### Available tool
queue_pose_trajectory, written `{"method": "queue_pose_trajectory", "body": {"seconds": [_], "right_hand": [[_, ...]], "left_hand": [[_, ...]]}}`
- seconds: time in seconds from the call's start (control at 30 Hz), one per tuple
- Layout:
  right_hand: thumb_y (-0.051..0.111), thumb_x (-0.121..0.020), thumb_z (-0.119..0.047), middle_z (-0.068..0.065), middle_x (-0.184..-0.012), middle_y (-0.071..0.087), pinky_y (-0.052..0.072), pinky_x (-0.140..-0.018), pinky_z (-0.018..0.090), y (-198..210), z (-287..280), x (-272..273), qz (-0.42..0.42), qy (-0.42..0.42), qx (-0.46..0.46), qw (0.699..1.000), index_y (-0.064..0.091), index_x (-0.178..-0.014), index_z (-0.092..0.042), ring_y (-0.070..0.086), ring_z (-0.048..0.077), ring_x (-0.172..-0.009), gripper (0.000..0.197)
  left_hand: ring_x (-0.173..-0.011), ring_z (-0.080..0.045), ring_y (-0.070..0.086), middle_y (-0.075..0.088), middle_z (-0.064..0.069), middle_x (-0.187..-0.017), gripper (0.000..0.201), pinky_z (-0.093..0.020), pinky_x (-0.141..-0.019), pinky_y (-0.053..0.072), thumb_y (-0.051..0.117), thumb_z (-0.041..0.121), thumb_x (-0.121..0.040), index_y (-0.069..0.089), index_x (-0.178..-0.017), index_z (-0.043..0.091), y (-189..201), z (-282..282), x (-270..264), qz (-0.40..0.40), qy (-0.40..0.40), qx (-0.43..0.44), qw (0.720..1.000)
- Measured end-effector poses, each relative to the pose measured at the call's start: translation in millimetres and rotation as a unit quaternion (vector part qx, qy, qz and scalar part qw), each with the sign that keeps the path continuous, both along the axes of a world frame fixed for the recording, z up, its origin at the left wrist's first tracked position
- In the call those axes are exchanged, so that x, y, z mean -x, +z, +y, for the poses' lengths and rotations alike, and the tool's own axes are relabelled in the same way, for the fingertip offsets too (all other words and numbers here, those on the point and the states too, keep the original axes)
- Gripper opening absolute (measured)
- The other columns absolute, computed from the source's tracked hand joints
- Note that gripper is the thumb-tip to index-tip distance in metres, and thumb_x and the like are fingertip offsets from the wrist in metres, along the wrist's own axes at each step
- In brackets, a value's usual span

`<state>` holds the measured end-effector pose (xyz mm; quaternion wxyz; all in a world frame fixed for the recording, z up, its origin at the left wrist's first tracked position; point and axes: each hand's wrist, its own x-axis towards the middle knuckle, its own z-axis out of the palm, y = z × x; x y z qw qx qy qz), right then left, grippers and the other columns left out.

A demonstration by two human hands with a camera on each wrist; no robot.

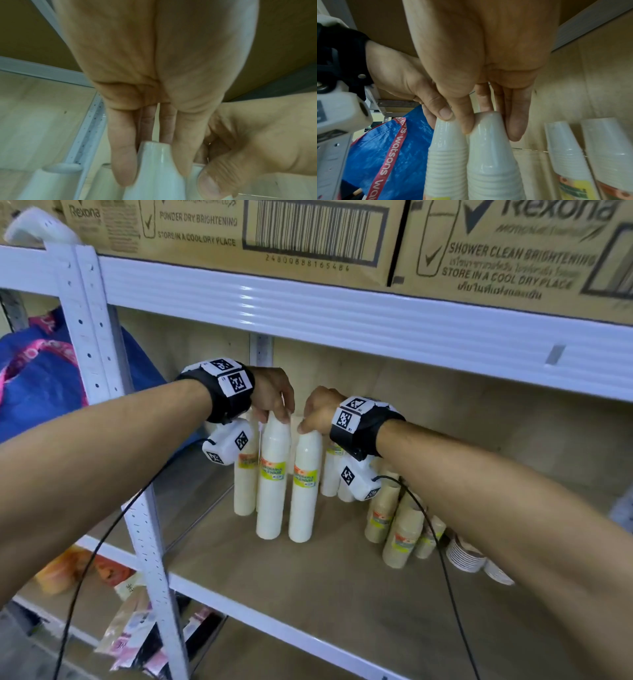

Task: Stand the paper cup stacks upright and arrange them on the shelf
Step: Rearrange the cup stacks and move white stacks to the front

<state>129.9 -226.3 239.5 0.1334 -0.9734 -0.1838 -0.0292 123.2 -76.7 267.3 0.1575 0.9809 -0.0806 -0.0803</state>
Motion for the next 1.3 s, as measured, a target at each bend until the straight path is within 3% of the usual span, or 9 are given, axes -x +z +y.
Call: {"method": "queue_pose_trajectory", "body": {"seconds": [0.2, 0.33, 0.43, 0.5, 0.57, 0.77, 1.03, 1.3], "right_hand": [[0.078, -0.074, -0.031, 0.004, -0.107, 0.061, 0.049, -0.072, 0.027, 1.8, -33.1, -10.0, 0.002, -0.042, -0.011, 0.999, 0.060, -0.111, -0.009, 0.061, 0.022, -0.095, 0.046], [0.078, -0.073, -0.030, 0.002, -0.091, 0.062, 0.045, -0.061, 0.023, -1.3, -51.9, -19.9, -0.002, -0.072, -0.010, 0.997, 0.061, -0.085, -0.010, 0.062, 0.020, -0.082, 0.028], [0.080, -0.071, -0.031, 0.002, -0.092, 0.063, 0.046, -0.062, 0.024, -3.5, -63.3, -26.1, -0.011, -0.091, -0.015, 0.996, 0.061, -0.090, -0.011, 0.063, 0.020, -0.082, 0.034], [0.081, -0.072, -0.031, 0.004, -0.096, 0.062, 0.045, -0.063, 0.025, -4.7, -69.4, -29.7, -0.013, -0.097, -0.018, 0.995, 0.064, -0.098, -0.009, 0.062, 0.020, -0.084, 0.038], [0.080, -0.072, -0.029, 0.005, -0.101, 0.065, 0.046, -0.064, 0.025, -5.4, -74.4, -33.3, -0.010, -0.100, -0.027, 0.995, 0.065, -0.106, -0.007, 0.063, 0.021, -0.088, 0.043], [0.080, -0.075, -0.022, 0.010, -0.103, 0.070, 0.048, -0.067, 0.025, -11.6, -82.2, -45.6, -0.007, -0.118, -0.039, 0.992, 0.068, -0.105, -0.004, 0.067, 0.024, -0.092, 0.037], [0.077, -0.079, -0.021, 0.010, -0.112, 0.067, 0.046, -0.073, 0.025, -17.6, -87.3, -57.3, -0.006, -0.122, -0.057, 0.991, 0.068, -0.110, -0.007, 0.065, 0.025, -0.101, 0.034], [0.075, -0.081, -0.020, 0.009, -0.116, 0.064, 0.044, -0.071, 0.025, -25.0, -92.8, -66.2, 0.004, -0.118, -0.065, 0.991, 0.064, -0.117, -0.007, 0.063, 0.025, -0.102, 0.040]], "left_hand": [[-0.088, -0.029, 0.071, 0.066, -0.012, -0.110, 0.029, -0.034, -0.073, 0.060, 0.077, 0.018, -0.082, 0.069, -0.111, 0.015, -4.7, -30.6, -20.3, -0.039, -0.024, 0.020, 0.999], [-0.093, -0.028, 0.069, 0.064, -0.008, -0.113, 0.029, -0.034, -0.075, 0.061, 0.077, 0.018, -0.082, 0.069, -0.109, 0.017, -11.8, -48.0, -35.1, -0.055, -0.043, 0.029, 0.997], [-0.098, -0.025, 0.065, 0.061, -0.007, -0.114, 0.026, -0.025, -0.062, 0.057, 0.075, 0.015, -0.084, 0.068, -0.109, 0.015, -17.4, -60.4, -44.6, -0.073, -0.057, 0.036, 0.995], [-0.097, -0.024, 0.064, 0.060, -0.005, -0.115, 0.027, -0.024, -0.060, 0.054, 0.074, 0.016, -0.084, 0.068, -0.111, 0.016, -21.2, -66.4, -52.1, -0.082, -0.065, 0.036, 0.994], [-0.097, -0.024, 0.065, 0.061, -0.005, -0.118, 0.028, -0.025, -0.063, 0.054, 0.074, 0.017, -0.084, 0.068, -0.112, 0.017, -24.6, -70.7, -59.1, -0.094, -0.074, 0.032, 0.992], [-0.107, -0.022, 0.058, 0.061, -0.005, -0.122, 0.033, -0.024, -0.078, 0.044, 0.073, 0.020, -0.084, 0.067, -0.116, 0.018, -34.7, -79.3, -76.1, -0.135, -0.088, 0.016, 0.987], [-0.116, -0.022, 0.056, 0.058, -0.003, -0.129, 0.034, -0.026, -0.089, 0.046, 0.071, 0.019, -0.086, 0.066, -0.120, 0.018, -45.1, -84.1, -91.2, -0.150, -0.091, 0.016, 0.984], [-0.116, -0.020, 0.055, 0.056, -0.002, -0.129, 0.031, -0.024, -0.084, 0.043, 0.071, 0.020, -0.086, 0.066, -0.117, 0.019, -55.4, -87.5, -107.1, -0.139, -0.096, 0.022, 0.985]]}}
